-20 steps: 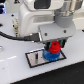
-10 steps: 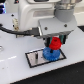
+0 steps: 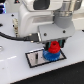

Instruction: Insert the blue gear onto the right peg, followed by the red gear

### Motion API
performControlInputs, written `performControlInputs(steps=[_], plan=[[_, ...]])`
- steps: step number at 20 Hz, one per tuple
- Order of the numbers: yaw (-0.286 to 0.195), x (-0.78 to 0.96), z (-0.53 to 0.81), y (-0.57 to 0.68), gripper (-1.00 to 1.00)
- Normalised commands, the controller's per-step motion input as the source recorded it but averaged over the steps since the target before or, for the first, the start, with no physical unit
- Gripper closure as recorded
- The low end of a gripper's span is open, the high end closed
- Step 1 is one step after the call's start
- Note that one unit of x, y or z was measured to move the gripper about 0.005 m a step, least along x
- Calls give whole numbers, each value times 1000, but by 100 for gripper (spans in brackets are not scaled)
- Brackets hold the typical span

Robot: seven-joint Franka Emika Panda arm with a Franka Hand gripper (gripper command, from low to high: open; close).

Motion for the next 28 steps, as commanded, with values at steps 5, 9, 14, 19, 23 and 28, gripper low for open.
performControlInputs(steps=[5,9,14,19,23,28], plan=[[0,-1,-127,-155,100],[0,-16,-481,-106,100],[0,69,-134,12,100],[0,48,58,14,100],[0,9,285,31,-100],[0,-3,636,75,-100]])
